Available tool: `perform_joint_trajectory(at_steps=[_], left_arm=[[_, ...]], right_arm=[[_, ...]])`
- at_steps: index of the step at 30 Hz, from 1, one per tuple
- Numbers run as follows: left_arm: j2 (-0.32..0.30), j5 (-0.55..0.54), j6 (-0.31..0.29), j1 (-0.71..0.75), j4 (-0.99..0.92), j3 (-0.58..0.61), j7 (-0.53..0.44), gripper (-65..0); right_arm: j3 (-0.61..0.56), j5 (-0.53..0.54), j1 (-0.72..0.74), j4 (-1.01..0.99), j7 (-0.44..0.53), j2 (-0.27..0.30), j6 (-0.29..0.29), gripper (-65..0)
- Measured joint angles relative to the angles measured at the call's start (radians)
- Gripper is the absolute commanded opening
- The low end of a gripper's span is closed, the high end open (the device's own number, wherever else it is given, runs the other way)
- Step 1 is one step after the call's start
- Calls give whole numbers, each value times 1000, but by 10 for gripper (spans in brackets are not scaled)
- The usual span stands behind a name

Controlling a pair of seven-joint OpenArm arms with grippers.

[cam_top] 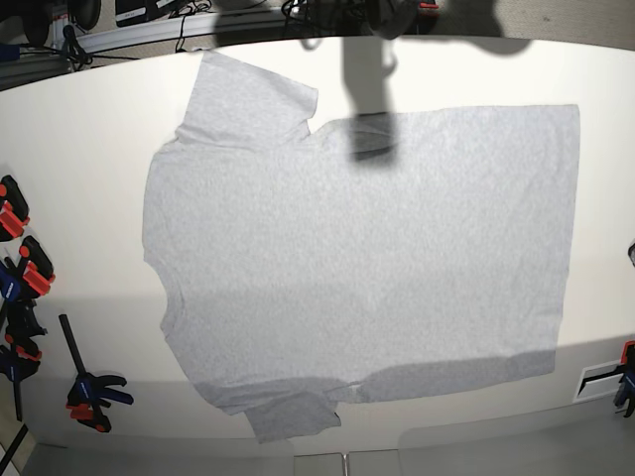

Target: Fold the T-shirt properly

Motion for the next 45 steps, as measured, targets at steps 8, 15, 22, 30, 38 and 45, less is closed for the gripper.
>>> perform_joint_trajectory(at_steps=[8, 15, 22, 30, 38, 45], left_arm=[[0, 0, -32, 151, 336, -172, 201, -330], [0, 44, -31, 183, 552, -228, 318, -330], [0, 165, -34, 184, 765, -227, 573, -330], [0, 311, -35, 109, 908, -227, 599, -330], [-39, 360, -36, -3, 916, -227, 595, -330], [-51, 360, -37, -61, 916, -227, 625, -330]], right_arm=[[123, 0, -63, 250, -70, 0, 74, -304], [187, 0, -63, 400, -137, -3, 189, -304], [262, -1, -63, 560, -192, 0, 206, -304], [280, -2, -20, 728, -353, 0, 287, -304], [280, -65, 86, 791, -374, 0, 310, -304], [279, -111, 151, 793, -381, 65, 386, -304]])
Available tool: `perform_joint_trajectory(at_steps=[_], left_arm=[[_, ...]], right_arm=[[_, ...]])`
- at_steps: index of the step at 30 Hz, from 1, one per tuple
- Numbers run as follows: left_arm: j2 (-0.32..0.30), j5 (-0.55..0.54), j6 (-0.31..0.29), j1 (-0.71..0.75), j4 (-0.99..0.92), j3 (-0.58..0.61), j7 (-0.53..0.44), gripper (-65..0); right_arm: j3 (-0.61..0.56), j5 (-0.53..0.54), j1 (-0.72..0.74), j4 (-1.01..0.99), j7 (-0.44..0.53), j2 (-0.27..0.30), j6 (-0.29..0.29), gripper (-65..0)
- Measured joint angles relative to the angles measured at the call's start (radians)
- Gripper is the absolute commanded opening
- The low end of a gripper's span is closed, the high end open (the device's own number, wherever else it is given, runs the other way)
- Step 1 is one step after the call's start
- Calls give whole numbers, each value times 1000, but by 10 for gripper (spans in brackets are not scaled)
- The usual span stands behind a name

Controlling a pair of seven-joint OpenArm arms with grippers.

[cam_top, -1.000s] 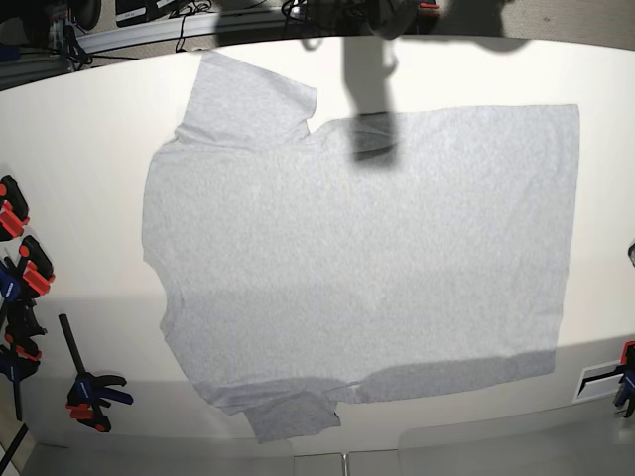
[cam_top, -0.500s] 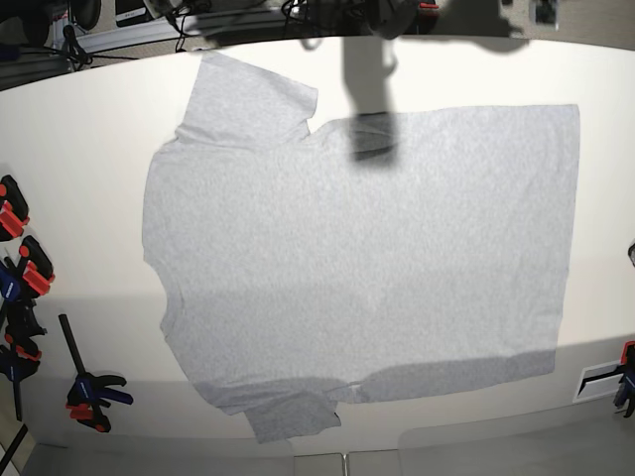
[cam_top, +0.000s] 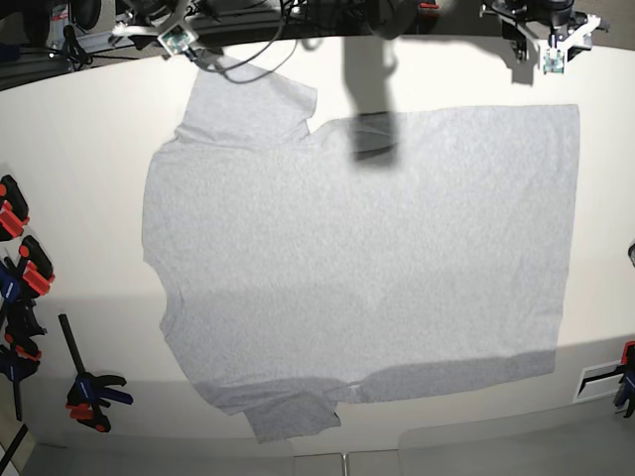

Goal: Fold the T-shirt properly
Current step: 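Move both grippers down toward the shoulder corners of the grey T-shirt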

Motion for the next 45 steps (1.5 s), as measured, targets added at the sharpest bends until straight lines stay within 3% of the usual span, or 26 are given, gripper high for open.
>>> perform_joint_trajectory(at_steps=[7, 16, 18, 21, 25, 27, 33, 38, 40, 45], left_arm=[[-52, -27, -2, -8, 0, 0, -7, -330], [-75, -12, -13, -34, 0, 1, -11, -330], [-83, 20, -82, -53, 0, 0, -11, -330], [-82, 28, -255, -75, 0, 1, -20, -330], [-82, 39, -444, -84, 0, 1, -129, -330], [-82, 37, -484, -83, 0, 1, -128, -330], [-46, 37, -477, -80, 0, 1, -127, -330], [-40, 30, -477, -80, 0, 1, -128, -330], [-41, -13, -477, -80, -1, 1, -127, -330], [-39, -112, -474, -84, -1, 1, -127, -330]], right_arm=[[0, -137, 11, 23, 0, 89, -1, -305], [0, -177, 11, 28, 4, 96, -1, -305], [0, -182, 11, 41, 3, 97, 0, -305], [0, -205, 10, 78, -1, 119, 31, -305], [-1, -216, 11, 130, 18, 167, 68, -305], [-1, -292, 9, 128, 11, 189, 70, -305], [-2, -389, -5, 127, 13, 193, 70, -305], [0, -440, 3, 117, 164, 193, 62, -306], [-3, -427, 33, 56, 233, 192, 63, -306], [-51, -436, 148, -79, 230, 188, 59, -306]])
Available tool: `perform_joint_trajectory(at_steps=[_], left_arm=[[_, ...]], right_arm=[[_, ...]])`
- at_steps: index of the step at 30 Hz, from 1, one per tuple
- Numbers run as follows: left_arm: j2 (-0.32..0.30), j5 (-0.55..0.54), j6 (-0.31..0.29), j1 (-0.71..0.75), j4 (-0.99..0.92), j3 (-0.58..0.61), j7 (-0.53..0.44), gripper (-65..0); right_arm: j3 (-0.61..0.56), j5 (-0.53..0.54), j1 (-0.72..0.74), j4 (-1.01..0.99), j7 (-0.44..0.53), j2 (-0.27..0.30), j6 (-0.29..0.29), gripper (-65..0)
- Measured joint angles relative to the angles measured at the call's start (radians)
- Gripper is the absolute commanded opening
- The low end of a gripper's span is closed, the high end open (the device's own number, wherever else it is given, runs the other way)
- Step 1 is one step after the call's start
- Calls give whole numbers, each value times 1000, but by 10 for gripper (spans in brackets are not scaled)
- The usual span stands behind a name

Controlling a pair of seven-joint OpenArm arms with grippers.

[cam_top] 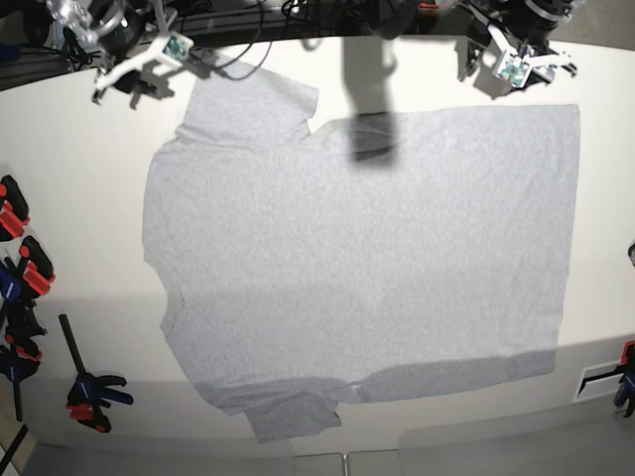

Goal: Fold the T-shirt properly
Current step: 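Move both grippers down toward the shoulder corners of the grey T-shirt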

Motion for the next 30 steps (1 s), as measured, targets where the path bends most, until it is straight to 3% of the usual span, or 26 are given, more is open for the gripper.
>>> perform_joint_trajectory(at_steps=[5, 9, 13, 18, 27, 30], left_arm=[[-5, -10, 1, -21, 0, -2, 0, -330], [-2, -10, 0, -22, 0, 0, 0, -330], [-2, -10, 0, -24, 0, 0, 0, -330], [-3, -10, 0, -27, 0, 0, 0, -330], [-2, -10, 0, -27, 0, 0, 0, -330], [-2, -10, 0, -27, 0, 0, 0, -330]], right_arm=[[-155, -2, 94, -69, -27, -2, 0, -306], [-286, -2, 155, -80, -141, -3, 0, -306], [-372, 0, 199, -83, -158, -3, -18, -306], [-415, 0, 251, -135, -161, -3, -32, -310], [-419, 62, 299, -230, -64, 2, -68, -311], [-415, 67, 298, -233, -64, 2, -80, -358]])
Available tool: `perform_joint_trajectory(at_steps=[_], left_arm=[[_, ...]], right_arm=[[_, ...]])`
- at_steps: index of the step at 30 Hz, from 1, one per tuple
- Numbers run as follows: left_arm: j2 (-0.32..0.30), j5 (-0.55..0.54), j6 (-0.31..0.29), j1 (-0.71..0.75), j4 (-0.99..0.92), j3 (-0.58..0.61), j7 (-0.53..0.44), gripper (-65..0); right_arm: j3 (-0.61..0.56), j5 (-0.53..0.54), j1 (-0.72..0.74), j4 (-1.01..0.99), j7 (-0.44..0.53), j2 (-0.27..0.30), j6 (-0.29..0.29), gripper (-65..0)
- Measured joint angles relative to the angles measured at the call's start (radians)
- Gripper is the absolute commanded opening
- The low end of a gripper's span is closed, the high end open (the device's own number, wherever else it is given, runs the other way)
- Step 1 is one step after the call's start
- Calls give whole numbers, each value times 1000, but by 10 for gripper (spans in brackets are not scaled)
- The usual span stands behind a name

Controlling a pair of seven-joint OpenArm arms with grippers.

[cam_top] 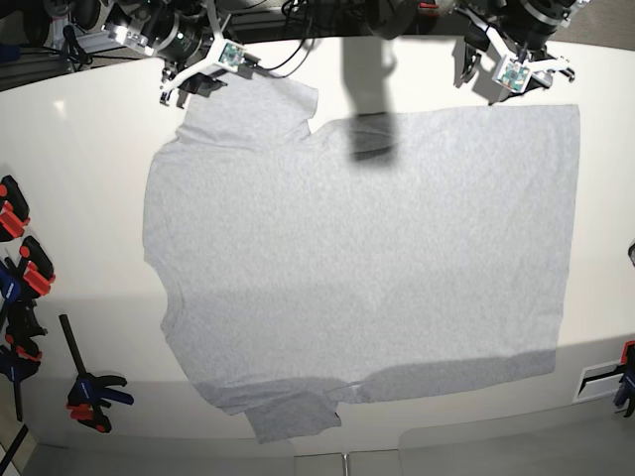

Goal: Fold the T-shirt properly
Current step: 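Move both grippers down toward the shoulder corners of the grey T-shirt, then align both open grippers over the shirt's shoulder edges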

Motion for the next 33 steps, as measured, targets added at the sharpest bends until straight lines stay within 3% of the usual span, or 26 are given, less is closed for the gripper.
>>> perform_joint_trajectory(at_steps=[2, 8, 14, 22, 24, 27, 33], left_arm=[[0, 0, 0, 0, 0, 0, 0, -330], [0, 0, 0, 0, 0, 0, 1, -330], [0, 0, 0, 0, 0, 0, 0, -330], [0, 0, 0, 0, 0, 0, 0, -330], [0, 0, 0, 0, 0, 0, 0, -330], [0, 0, 0, 0, 0, 0, 0, -330], [0, 0, 0, 0, 0, 0, 0, -330]], right_arm=[[-2, 4, -3, 0, 0, 0, -30, -367], [-2, 82, 0, -1, -27, 0, -33, -366], [-5, 144, 3, 55, -120, -2, -23, -366], [-6, 147, 8, 127, -188, -5, -25, -366], [-6, 142, 8, 127, -223, -5, -17, -366], [-6, 143, 5, 127, -249, -5, 56, -366], [-5, 66, 5, 127, -245, -3, 61, -366]])
